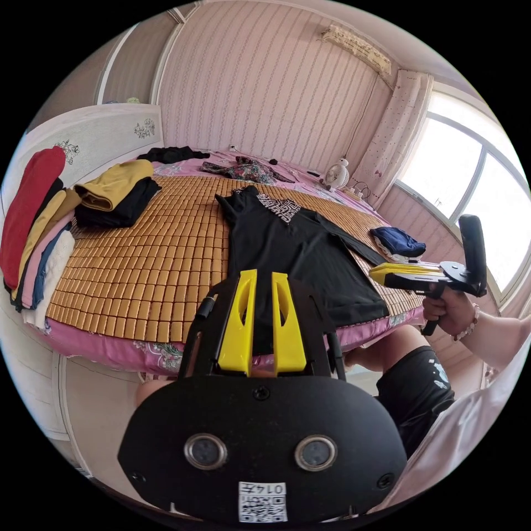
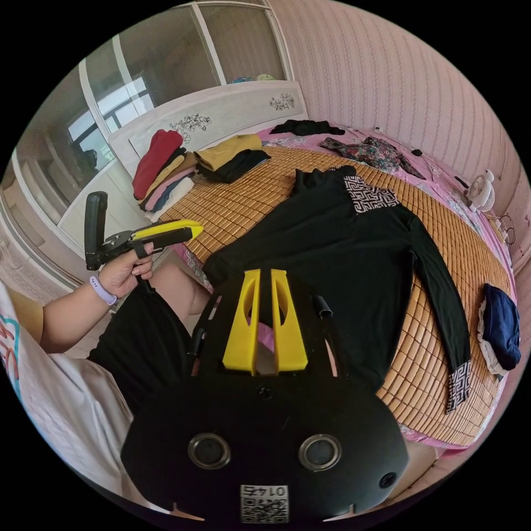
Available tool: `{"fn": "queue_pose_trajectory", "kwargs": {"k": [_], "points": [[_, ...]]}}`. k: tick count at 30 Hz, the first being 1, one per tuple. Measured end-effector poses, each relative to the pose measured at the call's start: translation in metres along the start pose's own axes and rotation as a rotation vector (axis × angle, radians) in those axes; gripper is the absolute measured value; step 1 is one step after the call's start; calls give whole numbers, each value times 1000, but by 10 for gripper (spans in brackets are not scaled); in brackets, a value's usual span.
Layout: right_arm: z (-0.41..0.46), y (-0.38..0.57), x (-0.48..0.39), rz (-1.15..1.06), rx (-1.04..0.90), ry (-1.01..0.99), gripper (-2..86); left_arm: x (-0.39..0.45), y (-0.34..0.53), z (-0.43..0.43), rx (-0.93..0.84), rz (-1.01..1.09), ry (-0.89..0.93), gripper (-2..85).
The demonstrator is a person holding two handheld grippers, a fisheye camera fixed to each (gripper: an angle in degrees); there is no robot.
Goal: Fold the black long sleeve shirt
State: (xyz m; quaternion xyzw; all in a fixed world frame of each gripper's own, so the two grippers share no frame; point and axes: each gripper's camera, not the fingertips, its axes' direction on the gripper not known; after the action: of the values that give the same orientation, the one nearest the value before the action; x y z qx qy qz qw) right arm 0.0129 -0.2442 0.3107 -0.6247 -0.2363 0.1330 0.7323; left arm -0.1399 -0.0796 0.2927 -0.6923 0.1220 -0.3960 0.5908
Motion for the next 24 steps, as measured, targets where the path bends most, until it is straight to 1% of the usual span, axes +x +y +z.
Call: {"fn": "queue_pose_trajectory", "kwargs": {"k": [2, 4, 6, 8, 10, 12, 13, 15, 16, 17, 18, 20, 22, 24], "points": [[10, -33, 10, -23, -13, 2, 25, -11, -17, 24, -40, -10, 57, 46], [20, -71, 22, -67, -23, 21, 36, -18, -30, 44, -56, -6, 73, 48], [38, -130, 42, -101, -23, 63, 50, -26, -42, 65, -74, -5, 68, 50], [55, -180, 61, -127, -24, 70, 61, -34, -55, 95, -111, 18, 109, 51], [77, -231, 85, -97, -24, 81, 72, -37, -61, 114, -151, 35, 117, 53], [110, -297, 122, -14, -37, 87, 89, -39, -66, 127, -180, 55, 84, 54], [119, -313, 131, 8, -39, 88, 94, -42, -68, 133, -194, 62, 63, 55], [148, -367, 166, 82, -34, 76, 114, -48, -70, 141, -233, 55, 67, 56], [155, -378, 173, 82, -32, 77, 119, -52, -70, 150, -304, 50, 82, 57], [171, -400, 183, 74, -42, 111, 129, -55, -69, 151, -311, 39, 86, 50], [188, -420, 194, 79, -74, 186, 139, -55, -70, 152, -322, 42, 89, 46], [212, -444, 211, 137, -128, 289, 154, -52, -71, 150, -333, 82, 79, 32], [231, -459, 224, 180, -150, 306, 128, -46, -72, 149, -334, 119, 49, 21], [246, -474, 237, 233, -204, 268, 95, -39, -71, 146, -332, 156, 10, 10]]}}
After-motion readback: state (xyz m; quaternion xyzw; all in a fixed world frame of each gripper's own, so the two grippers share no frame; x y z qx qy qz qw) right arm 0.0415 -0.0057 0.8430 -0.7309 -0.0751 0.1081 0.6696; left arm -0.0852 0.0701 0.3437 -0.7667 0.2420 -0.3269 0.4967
